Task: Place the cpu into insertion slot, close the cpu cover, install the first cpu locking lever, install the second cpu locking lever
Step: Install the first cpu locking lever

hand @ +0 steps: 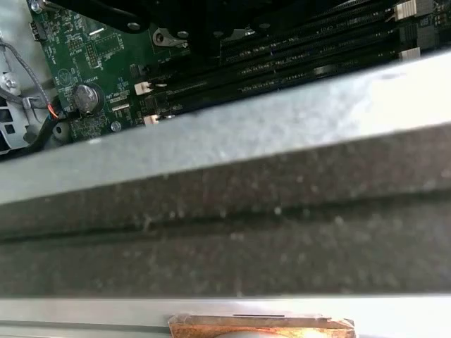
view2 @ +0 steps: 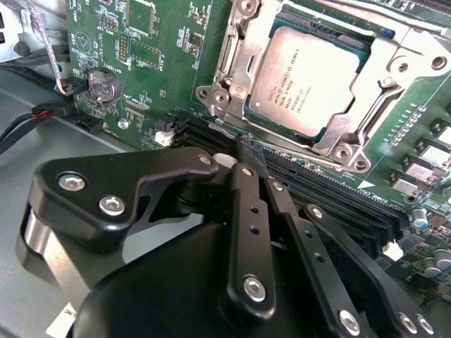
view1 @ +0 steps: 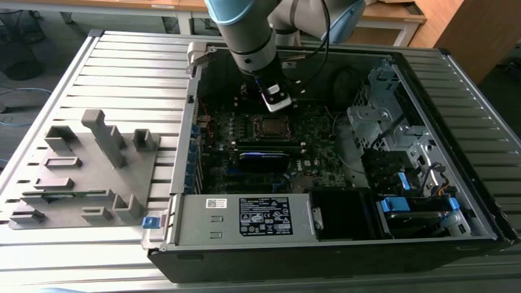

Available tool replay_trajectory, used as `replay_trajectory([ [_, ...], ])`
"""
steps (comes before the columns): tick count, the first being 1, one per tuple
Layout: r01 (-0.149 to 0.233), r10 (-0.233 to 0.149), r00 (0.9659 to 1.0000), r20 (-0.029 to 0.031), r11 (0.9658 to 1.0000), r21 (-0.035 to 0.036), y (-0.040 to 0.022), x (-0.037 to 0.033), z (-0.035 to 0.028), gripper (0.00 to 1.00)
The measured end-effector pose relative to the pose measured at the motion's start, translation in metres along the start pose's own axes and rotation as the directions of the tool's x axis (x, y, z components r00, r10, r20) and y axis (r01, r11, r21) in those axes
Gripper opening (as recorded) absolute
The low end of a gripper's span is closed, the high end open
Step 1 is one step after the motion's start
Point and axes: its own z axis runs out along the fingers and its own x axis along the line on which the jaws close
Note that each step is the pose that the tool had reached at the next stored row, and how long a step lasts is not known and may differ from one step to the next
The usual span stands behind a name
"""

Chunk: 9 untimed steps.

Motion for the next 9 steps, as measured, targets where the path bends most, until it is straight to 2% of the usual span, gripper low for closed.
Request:
replay_trajectory([
  [9, -0.009, 0.009, 1.0000, 0.0029, 1.0000, 0.0030, 0.0005, -0.0026, 0.0012, 0.11],
])
